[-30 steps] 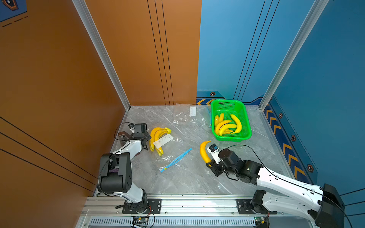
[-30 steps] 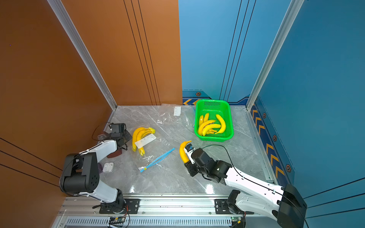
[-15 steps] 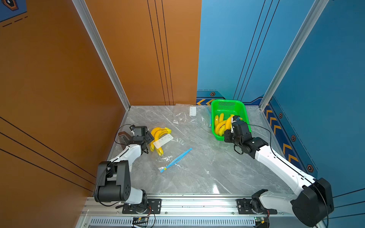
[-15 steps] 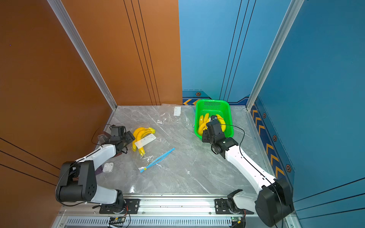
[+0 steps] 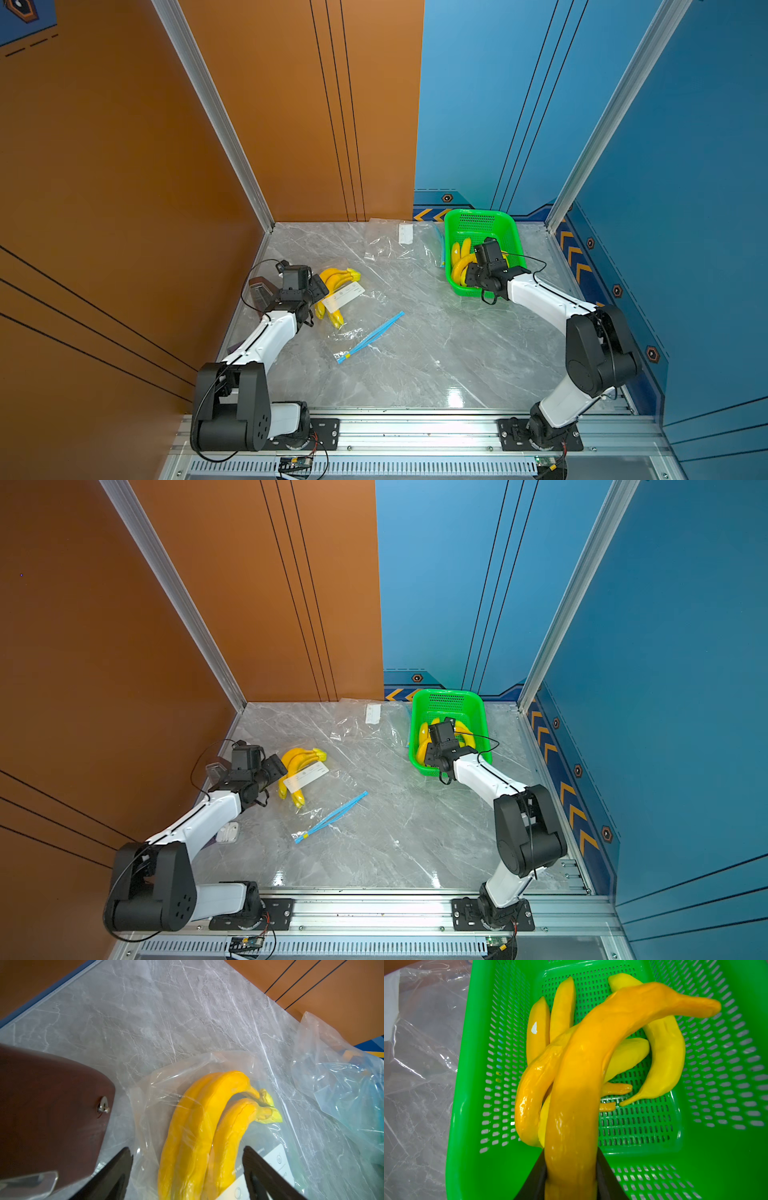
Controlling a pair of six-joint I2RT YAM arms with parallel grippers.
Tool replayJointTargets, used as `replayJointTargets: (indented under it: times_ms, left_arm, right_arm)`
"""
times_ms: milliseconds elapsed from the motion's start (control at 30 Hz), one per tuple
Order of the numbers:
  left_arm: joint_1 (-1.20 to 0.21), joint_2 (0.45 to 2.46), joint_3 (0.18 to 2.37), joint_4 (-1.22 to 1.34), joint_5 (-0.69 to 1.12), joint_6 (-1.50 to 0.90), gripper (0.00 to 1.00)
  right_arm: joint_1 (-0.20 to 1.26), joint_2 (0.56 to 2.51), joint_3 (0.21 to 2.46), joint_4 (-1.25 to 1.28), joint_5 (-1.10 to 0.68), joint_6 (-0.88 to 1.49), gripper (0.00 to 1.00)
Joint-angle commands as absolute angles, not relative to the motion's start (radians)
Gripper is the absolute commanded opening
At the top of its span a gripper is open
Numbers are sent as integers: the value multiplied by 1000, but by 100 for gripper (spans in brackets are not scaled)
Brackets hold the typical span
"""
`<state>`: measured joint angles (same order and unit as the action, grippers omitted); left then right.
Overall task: Open the zip-top bag and take out the banana
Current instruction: Place the banana in the basket.
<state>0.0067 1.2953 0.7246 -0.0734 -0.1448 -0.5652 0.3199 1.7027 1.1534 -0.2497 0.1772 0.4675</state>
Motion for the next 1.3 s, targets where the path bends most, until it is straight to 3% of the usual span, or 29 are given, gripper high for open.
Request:
replayJointTargets:
  times_ms: [0,267,400,433,767,833,1267]
  left_arm:
    - [0,1235,706,-125,-150,-524,85]
    - [-38,1146,718,-233,-200,-484,85]
    - [-97,1146,727,-254,-181,-485,85]
    - [-128,1144,732,-264,-187,-478,85]
    - [-590,1217,772,-369,-303,-362,85]
    - [-657,1269,791,-411,-348,-364,90]
    - [-868,1568,939,-618,-594,-309,93]
  right_arm:
    - [310,1773,1212,-220,145,504,28]
    - [336,1759,1200,-217,175,537,51]
    - [335,1723,1189,-241,194,549,58]
    - [334,1709,1186,-246,192,549,64]
    - [384,1401,1010,-264,211,576,68]
    - [413,1342,964,-263,212,580,68]
    - [502,1132,741,-233,220,591,68]
